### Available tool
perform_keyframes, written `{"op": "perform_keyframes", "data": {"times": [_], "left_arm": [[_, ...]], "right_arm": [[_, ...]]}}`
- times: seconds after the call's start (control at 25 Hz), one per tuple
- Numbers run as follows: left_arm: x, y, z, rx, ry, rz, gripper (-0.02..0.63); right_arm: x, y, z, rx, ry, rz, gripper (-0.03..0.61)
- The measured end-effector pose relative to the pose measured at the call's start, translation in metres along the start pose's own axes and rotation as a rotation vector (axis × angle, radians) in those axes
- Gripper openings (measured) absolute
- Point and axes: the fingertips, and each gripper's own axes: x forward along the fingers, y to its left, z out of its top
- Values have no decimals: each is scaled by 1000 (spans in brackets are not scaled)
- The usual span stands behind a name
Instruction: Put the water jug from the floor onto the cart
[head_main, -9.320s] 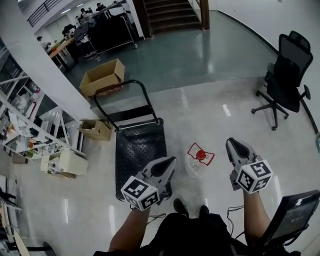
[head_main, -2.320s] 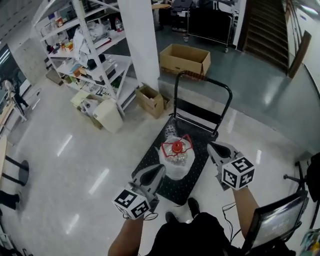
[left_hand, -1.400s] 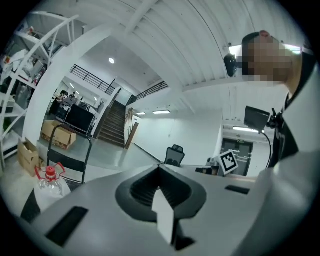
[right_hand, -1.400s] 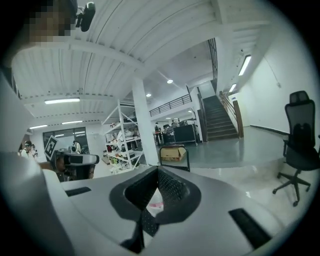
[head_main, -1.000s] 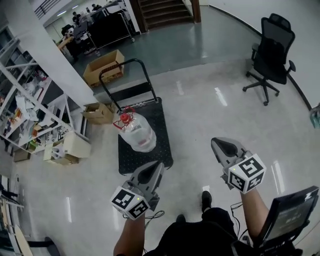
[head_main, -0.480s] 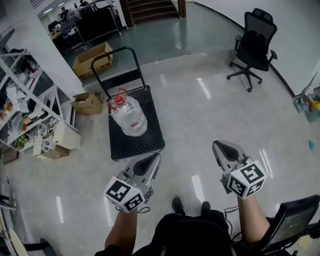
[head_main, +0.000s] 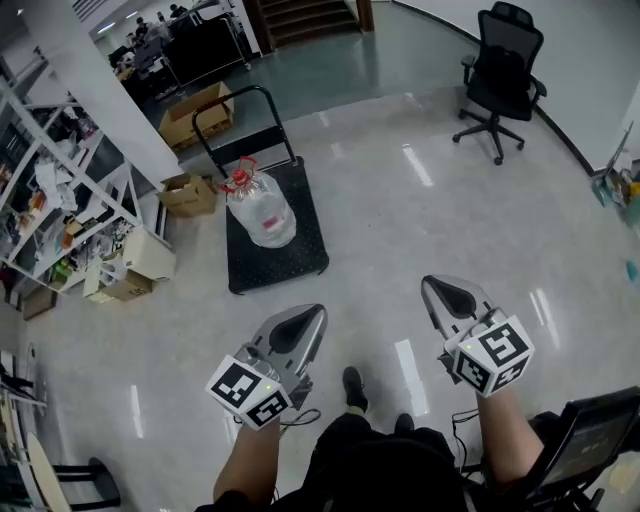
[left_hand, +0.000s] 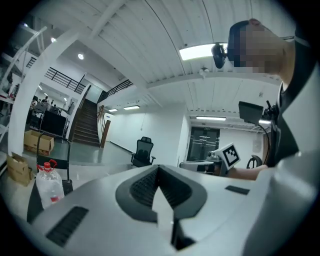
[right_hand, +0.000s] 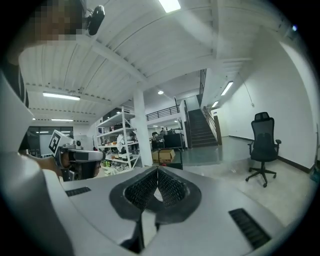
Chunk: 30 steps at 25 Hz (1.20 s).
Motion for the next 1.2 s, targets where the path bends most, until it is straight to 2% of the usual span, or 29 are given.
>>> {"op": "perform_keyframes", "data": {"times": [0.16,0.28,0.44,0.64,0.76,1.0,1.2], "left_arm": [[-22,-70,-16,0,29,29,2],[-46,-94,-22,26,56,39,2],[-73,-104,-23,-4,43,70,2],[-113,-114,-32,-13,25,61,2],[-149,-119,-48,-38,18,47,2],[-228,-109,-86,-12,73,-20,2],[-269,-116,-65,-13,3,-34,2]], "right_arm": [[-61,6,-19,-8,3,25,2],[-79,21,-23,13,-12,34,2],[-95,45,-18,-12,-20,47,2],[-118,83,-20,-16,-34,25,2],[-130,116,-36,-23,-26,-2,2],[-133,200,-73,-5,17,-50,2],[-148,254,-62,-38,19,-52,2]]}}
